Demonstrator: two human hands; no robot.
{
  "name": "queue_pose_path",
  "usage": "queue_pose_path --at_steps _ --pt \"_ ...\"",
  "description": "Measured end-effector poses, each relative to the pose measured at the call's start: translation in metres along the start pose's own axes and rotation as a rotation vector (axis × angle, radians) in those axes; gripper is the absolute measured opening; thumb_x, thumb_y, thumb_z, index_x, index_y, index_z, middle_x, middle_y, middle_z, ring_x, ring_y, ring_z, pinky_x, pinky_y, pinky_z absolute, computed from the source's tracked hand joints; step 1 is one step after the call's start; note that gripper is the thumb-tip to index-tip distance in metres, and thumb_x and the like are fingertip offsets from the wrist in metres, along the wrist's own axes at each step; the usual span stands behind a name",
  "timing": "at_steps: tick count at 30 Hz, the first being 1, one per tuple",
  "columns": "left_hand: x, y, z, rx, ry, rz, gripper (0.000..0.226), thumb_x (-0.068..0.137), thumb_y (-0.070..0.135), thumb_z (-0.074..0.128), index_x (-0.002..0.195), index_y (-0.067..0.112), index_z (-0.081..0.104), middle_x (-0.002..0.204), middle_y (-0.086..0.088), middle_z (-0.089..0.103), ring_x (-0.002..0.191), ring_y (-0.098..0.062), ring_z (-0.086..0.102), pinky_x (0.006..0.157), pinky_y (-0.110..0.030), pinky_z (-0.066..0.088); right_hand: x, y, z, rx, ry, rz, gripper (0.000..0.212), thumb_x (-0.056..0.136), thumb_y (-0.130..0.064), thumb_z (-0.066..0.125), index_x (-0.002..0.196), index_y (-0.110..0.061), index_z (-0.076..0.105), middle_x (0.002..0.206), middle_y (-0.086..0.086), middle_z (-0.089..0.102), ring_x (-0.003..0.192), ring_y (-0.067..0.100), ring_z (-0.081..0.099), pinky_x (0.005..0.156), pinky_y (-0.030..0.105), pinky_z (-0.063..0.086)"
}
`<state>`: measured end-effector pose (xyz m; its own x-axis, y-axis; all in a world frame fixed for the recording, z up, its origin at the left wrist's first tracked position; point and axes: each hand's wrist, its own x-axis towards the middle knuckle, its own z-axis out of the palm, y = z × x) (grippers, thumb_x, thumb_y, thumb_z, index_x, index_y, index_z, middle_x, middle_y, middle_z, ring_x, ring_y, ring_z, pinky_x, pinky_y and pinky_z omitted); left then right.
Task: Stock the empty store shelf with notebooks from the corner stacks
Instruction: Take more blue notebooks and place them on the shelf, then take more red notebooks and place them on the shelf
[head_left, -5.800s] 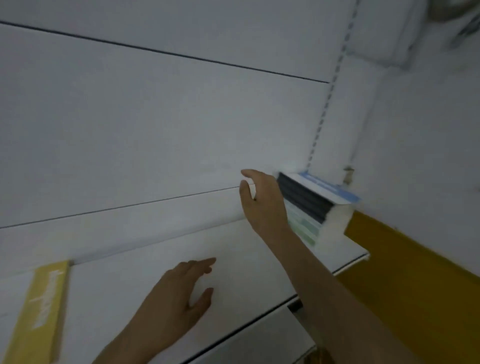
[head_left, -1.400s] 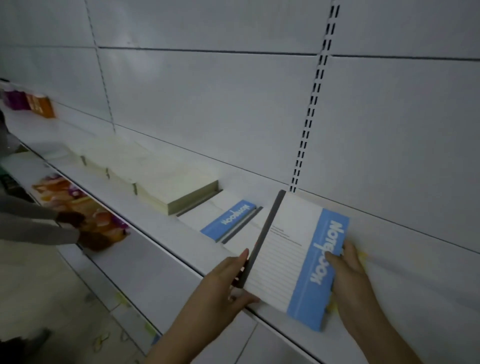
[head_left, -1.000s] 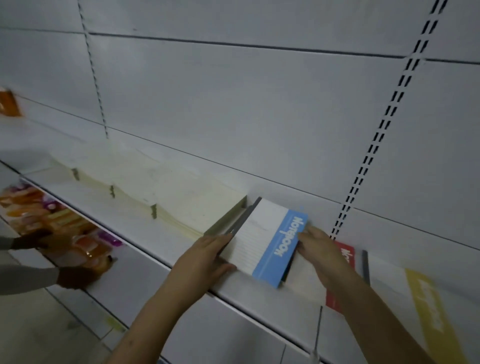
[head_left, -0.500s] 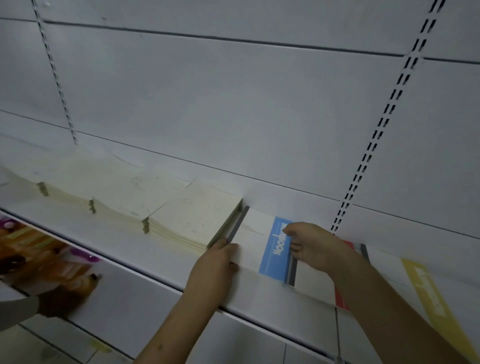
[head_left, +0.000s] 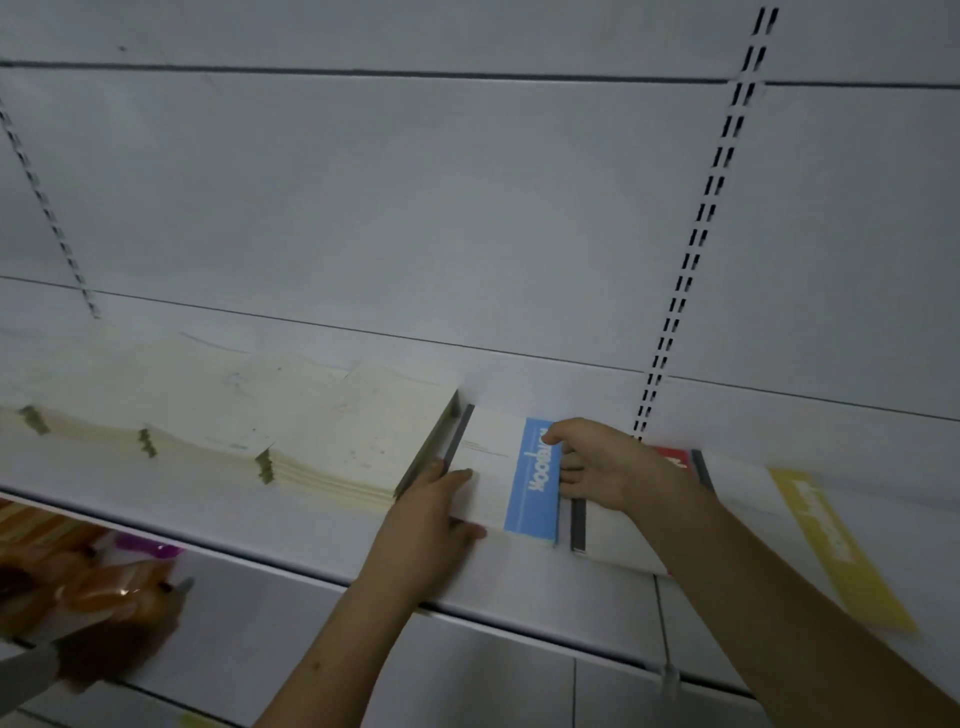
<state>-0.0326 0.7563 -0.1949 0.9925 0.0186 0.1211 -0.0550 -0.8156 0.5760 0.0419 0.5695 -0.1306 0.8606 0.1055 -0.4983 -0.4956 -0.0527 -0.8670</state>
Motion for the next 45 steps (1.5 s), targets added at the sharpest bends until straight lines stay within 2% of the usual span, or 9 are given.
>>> queue_pose_path --at_steps 10,13,17,22,26,34,37,41,45 --pt "0.002 0.003 -0.011 0.096 -0.105 0.103 0.075 0.086 0.03 0.069 0.151 0.033 0.031 0.162 0.006 0.02 0.144 -0.015 0.03 0.116 -0.035 0.031 -0.018 0.009 0.007 -0.05 -0.035 -0.108 0.039 0.091 -0.015 0.062 0.127 -0.005 0.052 0.1 0.007 0.06 0.104 0.023 0.055 0.099 0.033 0.043" --pt "-0.006 0.015 -0.015 0.105 -0.04 0.16 0.071 0.088 0.042 0.066 0.15 0.032 0.033 0.161 0.008 0.021 0.147 -0.014 0.021 0.119 -0.033 0.024 -0.027 0.003 -0.01 -0.13 0.034 -0.238 0.044 0.091 -0.025 0.062 0.13 -0.009 0.049 0.133 0.011 0.05 0.115 0.021 0.046 0.112 0.038 0.035" --pt "-0.02 0.06 -0.004 -0.106 0.093 0.342 0.045 0.093 0.038 0.059 0.137 0.033 0.051 0.144 0.015 0.047 0.133 0.0 0.041 0.113 -0.025 0.034 -0.051 -0.012 -0.055 -0.199 0.219 -0.489 0.056 0.091 -0.039 0.058 0.142 -0.022 0.043 0.148 0.001 0.042 0.13 0.019 0.044 0.112 0.042 0.035" --pt "-0.024 0.151 0.06 -0.25 -0.121 0.596 0.035 0.095 0.03 0.057 0.129 0.039 0.054 0.118 0.025 0.058 0.105 0.01 0.055 0.09 -0.014 0.047 -0.11 -0.023 -0.154 -0.28 0.592 -0.751 0.045 0.099 -0.037 0.045 0.142 -0.022 0.044 0.146 -0.005 0.044 0.128 0.007 0.042 0.102 0.022 0.032" --pt "-0.031 0.245 0.129 -0.268 -0.281 0.799 0.036 0.097 0.045 0.047 0.133 0.04 0.051 0.122 0.026 0.054 0.103 0.017 0.049 0.084 -0.004 0.042 -0.166 -0.003 -0.239 -0.449 0.847 -0.878 0.049 0.101 -0.041 0.038 0.145 -0.02 0.039 0.148 -0.007 0.042 0.131 0.005 0.041 0.101 0.02 0.032" --pt "-0.064 0.419 0.262 -0.273 -0.43 1.095 0.074 0.09 0.07 0.017 0.141 0.025 0.047 0.134 0.011 0.052 0.121 -0.005 0.047 0.101 -0.023 0.043 -0.269 0.061 -0.427 -0.599 1.222 -0.715 0.055 0.099 -0.05 0.035 0.148 -0.024 0.033 0.152 -0.005 0.037 0.137 0.011 0.035 0.116 0.036 0.029" --pt "-0.071 0.465 0.305 -0.267 -0.418 1.116 0.086 0.087 0.076 0.007 0.138 0.022 0.051 0.134 0.007 0.052 0.12 -0.009 0.048 0.101 -0.022 0.041 -0.297 0.079 -0.502 -0.68 1.33 -0.62 0.055 0.099 -0.048 0.038 0.148 -0.022 0.032 0.152 -0.004 0.035 0.138 0.013 0.033 0.114 0.028 0.025" --pt "-0.08 0.529 0.355 -0.261 -0.504 1.052 0.051 0.098 0.058 0.031 0.135 0.029 0.051 0.133 0.018 0.047 0.118 0.005 0.043 0.097 -0.008 0.033 -0.316 0.103 -0.613 -0.834 1.38 -0.506 0.062 0.098 -0.043 0.047 0.151 -0.017 0.026 0.154 0.002 0.032 0.14 0.018 0.029 0.111 0.028 0.023" --pt "-0.077 0.587 0.394 -0.6 -0.673 0.713 0.023 0.101 0.035 0.044 0.116 0.037 0.062 0.119 0.018 0.061 0.107 0.005 0.058 0.096 -0.019 0.047 -0.312 0.123 -0.698 -1.004 1.273 -0.338 0.061 0.098 -0.043 0.047 0.149 -0.012 0.031 0.153 0.007 0.034 0.14 0.024 0.03 0.114 0.035 0.023"
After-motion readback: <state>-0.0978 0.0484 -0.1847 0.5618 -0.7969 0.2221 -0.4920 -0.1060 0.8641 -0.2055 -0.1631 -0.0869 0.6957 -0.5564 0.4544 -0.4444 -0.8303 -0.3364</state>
